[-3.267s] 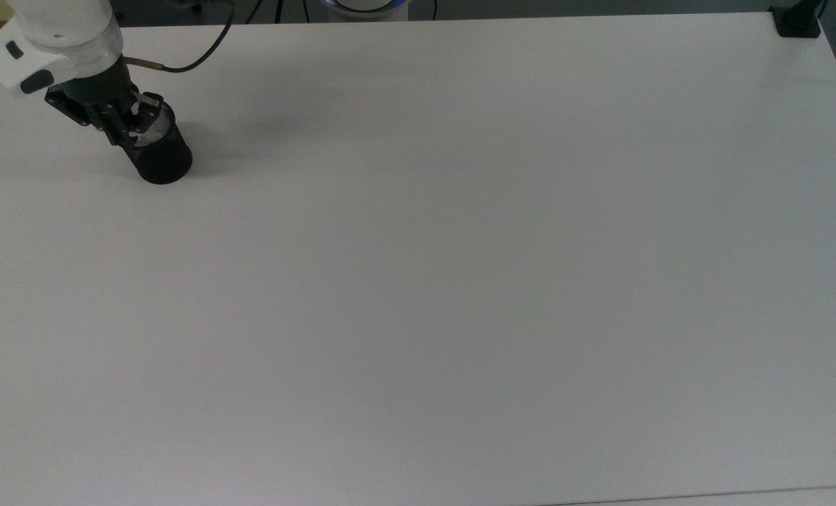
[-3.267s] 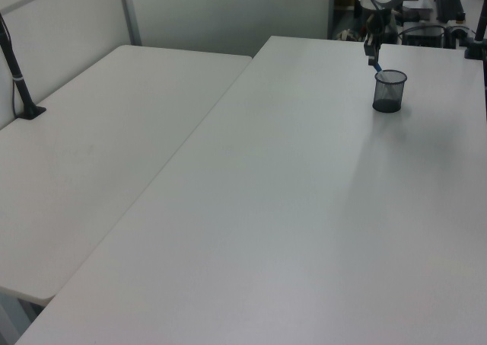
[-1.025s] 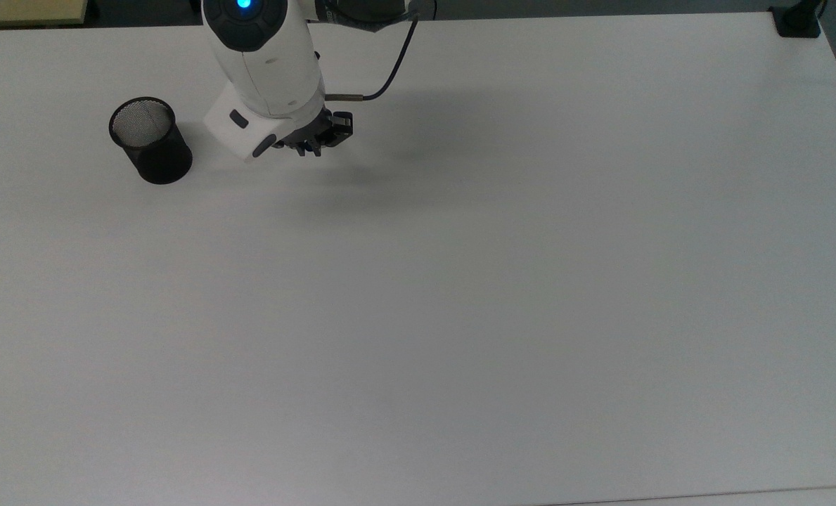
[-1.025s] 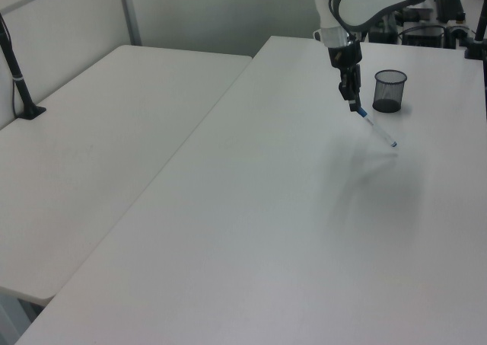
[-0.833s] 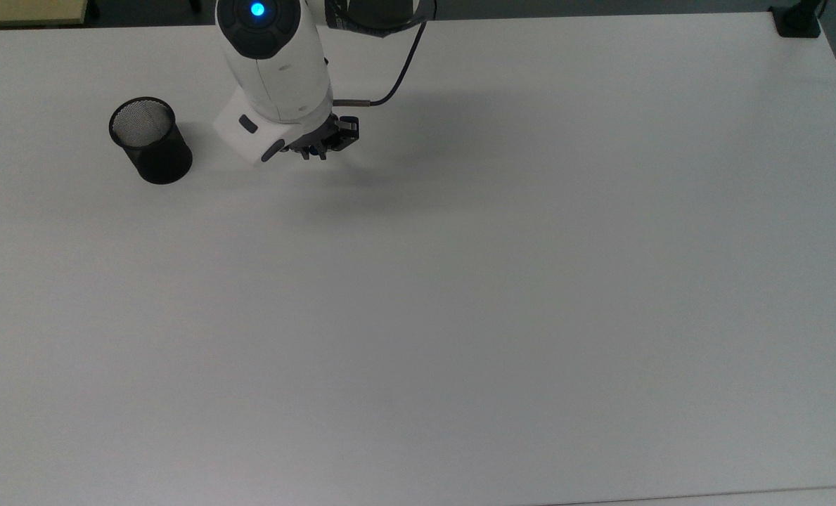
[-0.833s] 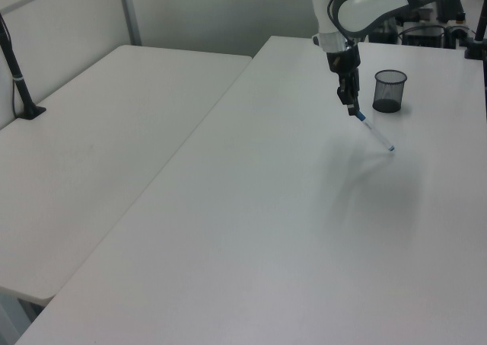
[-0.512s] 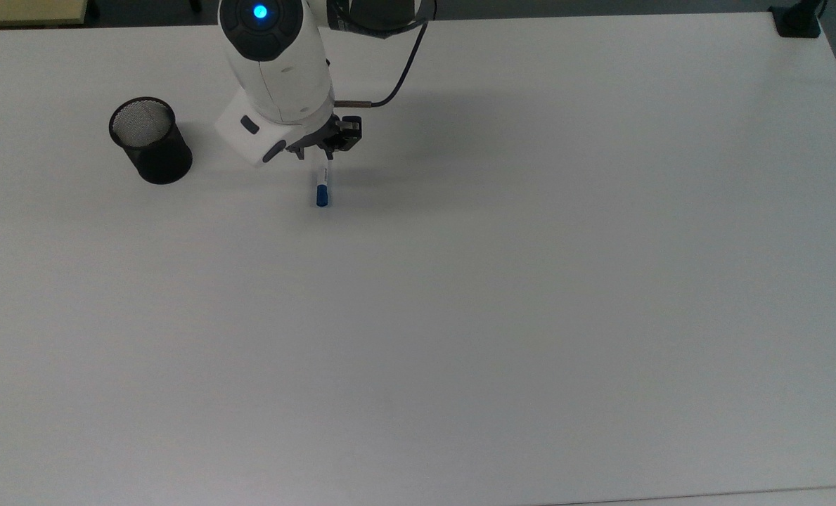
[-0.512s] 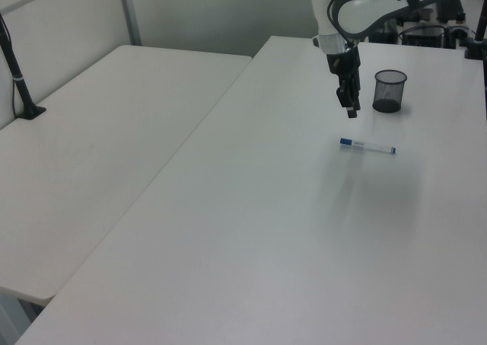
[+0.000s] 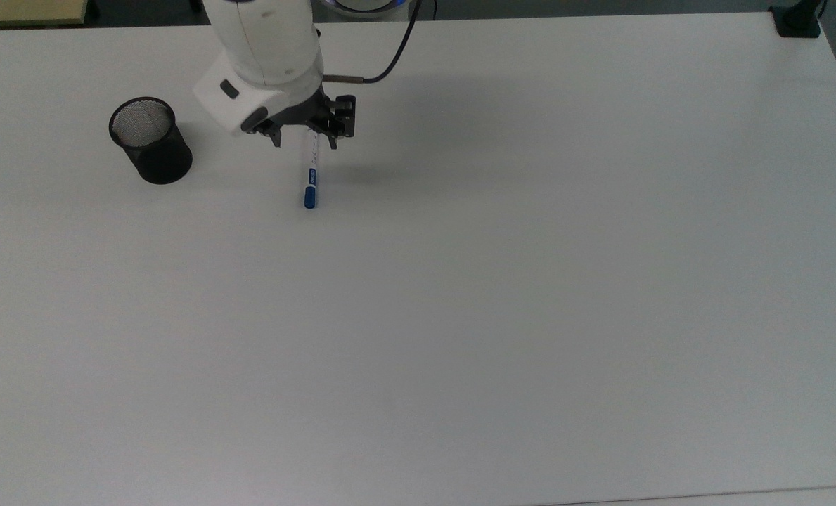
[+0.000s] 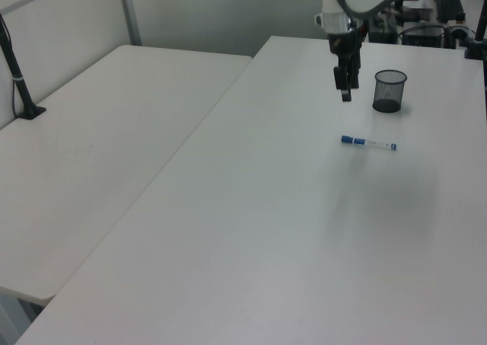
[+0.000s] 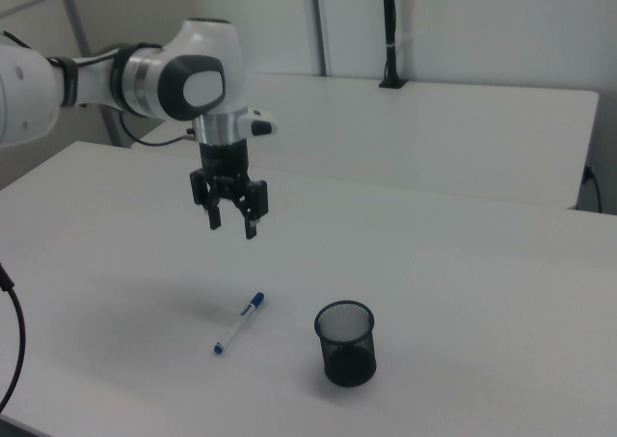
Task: Remove the marker
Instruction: 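Open the gripper, release the marker, and raise the gripper away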
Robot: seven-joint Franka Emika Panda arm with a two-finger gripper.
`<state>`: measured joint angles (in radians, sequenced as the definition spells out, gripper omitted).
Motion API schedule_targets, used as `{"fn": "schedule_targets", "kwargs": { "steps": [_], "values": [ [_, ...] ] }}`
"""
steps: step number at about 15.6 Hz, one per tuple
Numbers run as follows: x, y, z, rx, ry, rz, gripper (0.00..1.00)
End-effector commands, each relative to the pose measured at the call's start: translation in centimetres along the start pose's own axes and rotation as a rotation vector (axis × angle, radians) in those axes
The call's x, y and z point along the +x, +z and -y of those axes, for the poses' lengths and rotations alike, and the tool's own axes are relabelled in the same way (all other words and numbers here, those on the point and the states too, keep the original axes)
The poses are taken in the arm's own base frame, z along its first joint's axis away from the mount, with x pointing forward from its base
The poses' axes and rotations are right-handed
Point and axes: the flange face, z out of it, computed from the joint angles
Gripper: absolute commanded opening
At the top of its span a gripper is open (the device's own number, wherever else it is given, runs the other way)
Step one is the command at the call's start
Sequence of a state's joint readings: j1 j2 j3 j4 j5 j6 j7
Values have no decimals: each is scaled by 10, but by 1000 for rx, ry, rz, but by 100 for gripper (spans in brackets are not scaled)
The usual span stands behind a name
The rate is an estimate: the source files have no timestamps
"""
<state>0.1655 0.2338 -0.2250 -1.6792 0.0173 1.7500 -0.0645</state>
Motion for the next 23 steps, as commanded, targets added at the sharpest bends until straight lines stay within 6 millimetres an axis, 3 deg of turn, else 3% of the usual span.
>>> {"fn": "schedule_targets", "kwargs": {
  "steps": [1,6,10,13,23],
  "values": [
    [-28,-46,-10,-7,33,-80,100],
    [-59,-92,-24,18,57,-133,100],
    [-80,-114,-38,27,78,-145,100],
    [-84,-124,-54,34,100,-167,100],
    [-84,-123,-49,27,98,-143,100]
  ]
}}
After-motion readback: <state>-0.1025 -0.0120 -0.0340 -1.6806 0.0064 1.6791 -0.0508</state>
